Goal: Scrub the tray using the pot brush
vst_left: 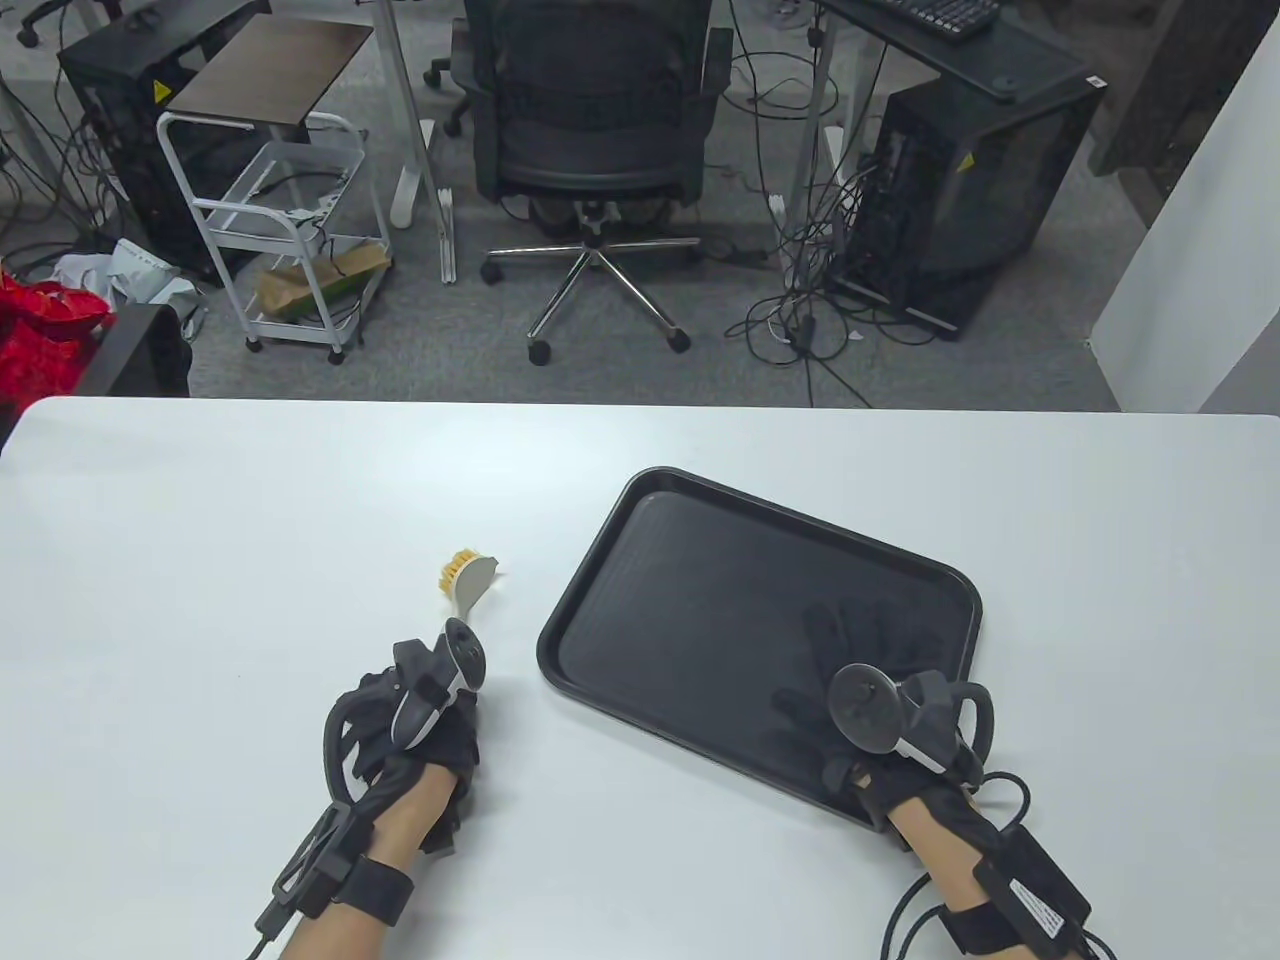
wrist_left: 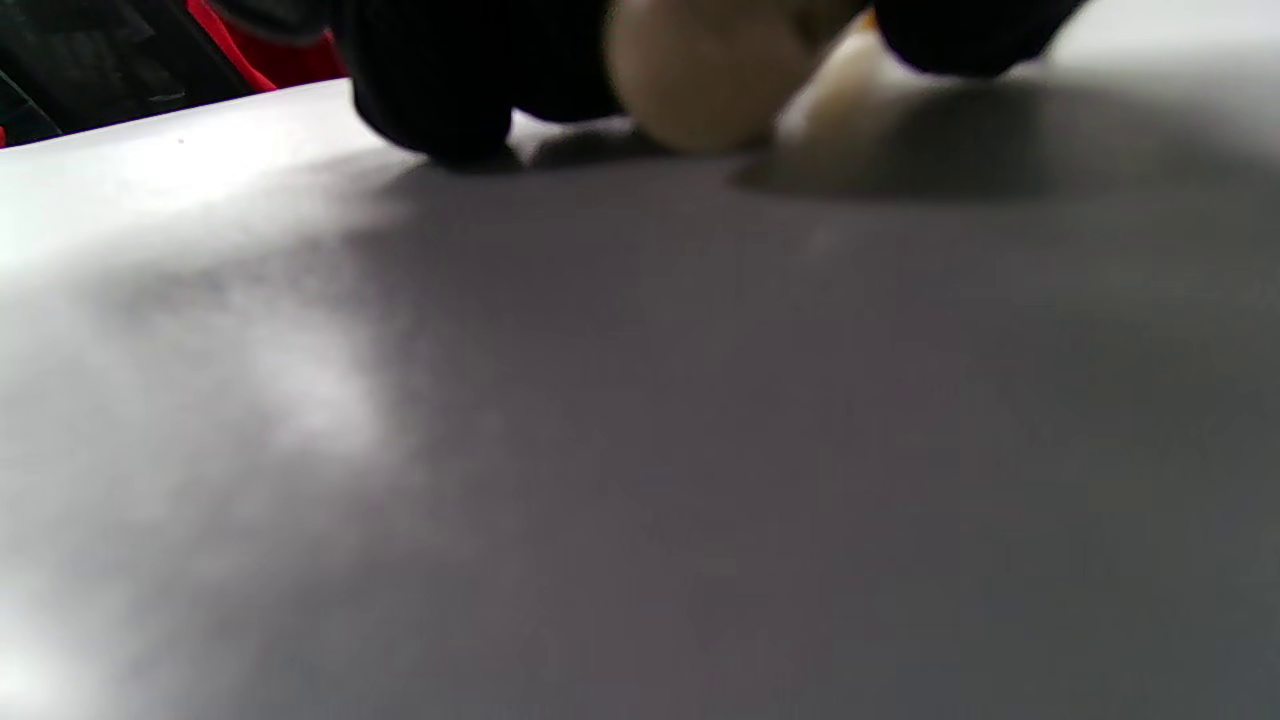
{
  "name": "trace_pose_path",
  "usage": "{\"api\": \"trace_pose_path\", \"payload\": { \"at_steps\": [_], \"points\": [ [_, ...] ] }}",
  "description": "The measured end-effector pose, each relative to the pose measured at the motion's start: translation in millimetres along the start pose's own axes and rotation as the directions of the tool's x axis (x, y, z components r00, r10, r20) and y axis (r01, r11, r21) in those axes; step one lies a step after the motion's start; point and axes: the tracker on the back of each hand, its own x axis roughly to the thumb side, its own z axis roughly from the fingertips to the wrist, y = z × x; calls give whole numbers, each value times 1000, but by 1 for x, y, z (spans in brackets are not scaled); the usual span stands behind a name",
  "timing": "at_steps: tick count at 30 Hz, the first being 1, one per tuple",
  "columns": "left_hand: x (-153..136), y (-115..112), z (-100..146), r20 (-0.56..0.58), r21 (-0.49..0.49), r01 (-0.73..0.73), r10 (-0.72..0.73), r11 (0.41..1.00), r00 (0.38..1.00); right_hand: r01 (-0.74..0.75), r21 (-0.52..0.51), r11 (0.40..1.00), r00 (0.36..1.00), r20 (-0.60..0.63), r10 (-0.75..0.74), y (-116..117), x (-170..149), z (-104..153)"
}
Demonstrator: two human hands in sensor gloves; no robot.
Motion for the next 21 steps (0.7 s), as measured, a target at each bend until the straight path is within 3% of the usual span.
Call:
{"api": "trace_pose_path", "payload": {
  "at_steps": [7,13,15,18,21],
  "points": [
    [-17,28,18,61,61,-224,221,973,973,-5,-77,997,998,-65,0,-18,-15,7],
    [-35,47,24,118,46,-413,405,910,907,25,-107,994,968,-245,-51,-31,-56,10],
    [-42,50,24,141,16,-487,480,873,866,48,-76,996,944,-324,-70,-30,-73,10],
    [-52,53,23,174,-40,-607,604,793,778,78,76,994,872,-488,-31,-23,-104,12],
    [-60,53,23,176,-84,-659,662,747,728,120,224,967,824,-566,29,-13,-118,13]
  ]
}}
